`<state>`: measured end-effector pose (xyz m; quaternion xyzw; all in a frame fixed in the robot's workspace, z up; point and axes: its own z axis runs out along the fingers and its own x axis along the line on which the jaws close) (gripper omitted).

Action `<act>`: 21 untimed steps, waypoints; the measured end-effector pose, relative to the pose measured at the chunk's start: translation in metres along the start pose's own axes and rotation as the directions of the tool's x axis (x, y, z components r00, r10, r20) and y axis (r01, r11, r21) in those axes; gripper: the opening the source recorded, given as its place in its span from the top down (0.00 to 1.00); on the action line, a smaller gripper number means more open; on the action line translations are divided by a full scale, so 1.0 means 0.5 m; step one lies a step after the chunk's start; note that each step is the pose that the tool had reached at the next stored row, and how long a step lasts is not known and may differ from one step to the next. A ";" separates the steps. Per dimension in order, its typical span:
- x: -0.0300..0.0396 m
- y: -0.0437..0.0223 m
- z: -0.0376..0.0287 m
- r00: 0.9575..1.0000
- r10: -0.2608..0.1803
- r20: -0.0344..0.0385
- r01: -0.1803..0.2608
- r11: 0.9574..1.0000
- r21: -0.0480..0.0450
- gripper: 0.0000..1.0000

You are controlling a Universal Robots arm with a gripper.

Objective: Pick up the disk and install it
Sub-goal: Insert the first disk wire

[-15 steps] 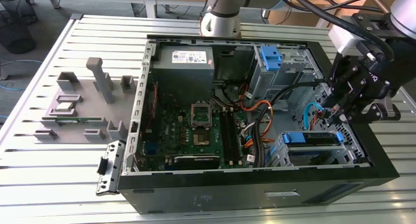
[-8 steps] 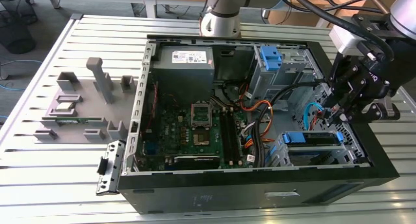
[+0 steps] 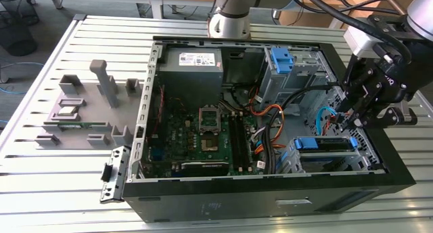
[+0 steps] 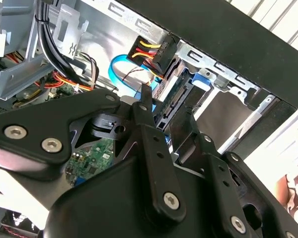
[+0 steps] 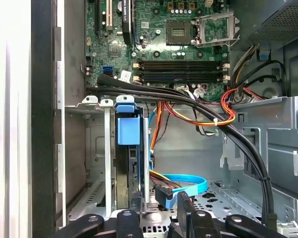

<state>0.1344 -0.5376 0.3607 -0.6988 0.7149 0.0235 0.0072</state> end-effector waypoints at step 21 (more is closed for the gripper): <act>-0.001 -0.001 0.000 1.000 0.001 -0.025 -0.002 1.000 -0.012 0.58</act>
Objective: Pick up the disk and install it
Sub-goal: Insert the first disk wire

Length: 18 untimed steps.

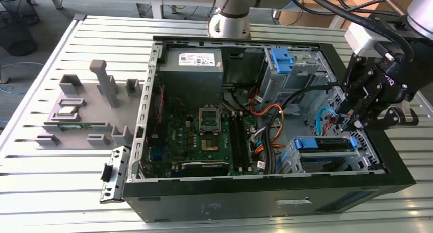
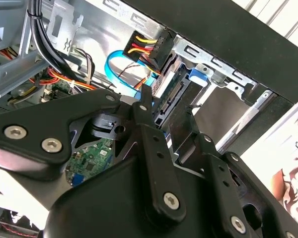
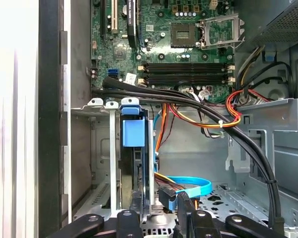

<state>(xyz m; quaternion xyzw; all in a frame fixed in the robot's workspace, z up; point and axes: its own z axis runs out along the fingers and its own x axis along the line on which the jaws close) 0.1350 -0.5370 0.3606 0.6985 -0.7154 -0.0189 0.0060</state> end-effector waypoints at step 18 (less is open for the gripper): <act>-0.001 -0.022 0.001 1.000 0.002 -0.005 -0.002 0.994 -0.111 0.58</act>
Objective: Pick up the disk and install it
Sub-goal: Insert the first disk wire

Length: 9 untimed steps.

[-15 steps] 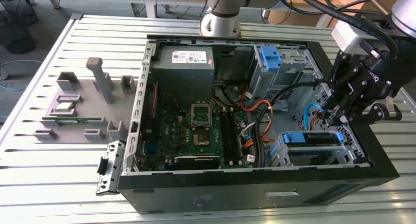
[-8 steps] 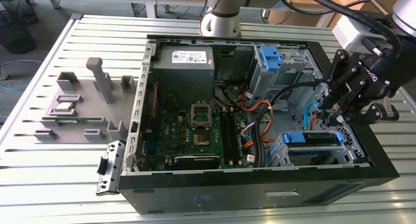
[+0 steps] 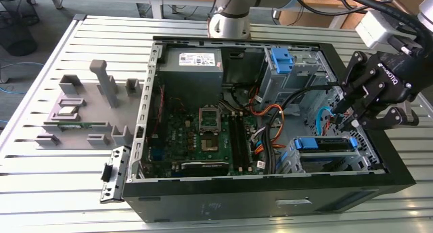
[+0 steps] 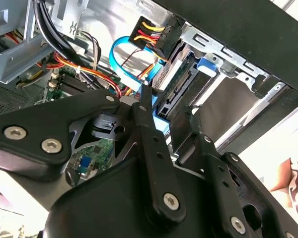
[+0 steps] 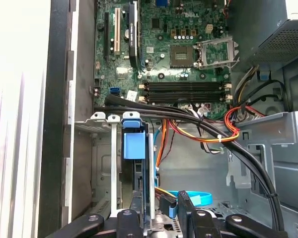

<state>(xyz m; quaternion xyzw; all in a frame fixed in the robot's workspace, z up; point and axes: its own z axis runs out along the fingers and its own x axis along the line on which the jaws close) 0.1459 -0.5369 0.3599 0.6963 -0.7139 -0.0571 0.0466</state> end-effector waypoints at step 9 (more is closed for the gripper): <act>0.000 -0.009 0.000 1.000 -0.002 0.012 0.002 1.000 -0.001 0.58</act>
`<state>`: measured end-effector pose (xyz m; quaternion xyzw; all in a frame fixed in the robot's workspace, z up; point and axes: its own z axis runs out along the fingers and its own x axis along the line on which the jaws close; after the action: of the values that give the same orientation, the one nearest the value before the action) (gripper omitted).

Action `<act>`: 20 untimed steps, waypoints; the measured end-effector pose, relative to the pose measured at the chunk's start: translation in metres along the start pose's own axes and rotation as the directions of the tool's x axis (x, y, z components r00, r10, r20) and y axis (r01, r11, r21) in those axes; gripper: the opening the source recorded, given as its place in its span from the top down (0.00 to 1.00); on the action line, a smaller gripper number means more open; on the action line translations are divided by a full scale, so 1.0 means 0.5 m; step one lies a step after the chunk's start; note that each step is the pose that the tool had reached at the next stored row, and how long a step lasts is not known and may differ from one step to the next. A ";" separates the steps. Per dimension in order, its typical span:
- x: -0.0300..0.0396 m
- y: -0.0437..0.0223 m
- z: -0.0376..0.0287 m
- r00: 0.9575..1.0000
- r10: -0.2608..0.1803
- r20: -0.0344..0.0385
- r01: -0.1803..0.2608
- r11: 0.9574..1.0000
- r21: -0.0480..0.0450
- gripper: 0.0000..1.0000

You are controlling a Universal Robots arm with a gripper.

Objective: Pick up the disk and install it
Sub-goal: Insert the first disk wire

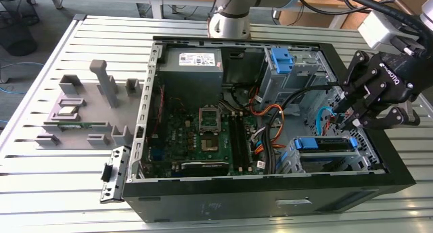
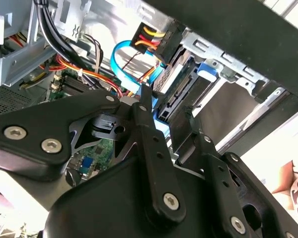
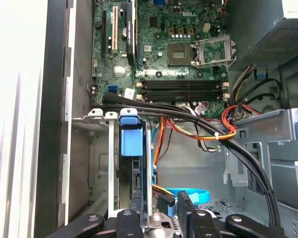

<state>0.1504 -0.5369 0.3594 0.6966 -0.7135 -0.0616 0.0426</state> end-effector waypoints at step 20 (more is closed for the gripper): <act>-0.001 -0.012 0.005 0.999 0.006 -0.038 -0.006 1.000 -0.007 0.58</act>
<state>0.1561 -0.5364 0.3558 0.6954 -0.7144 -0.0506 0.0586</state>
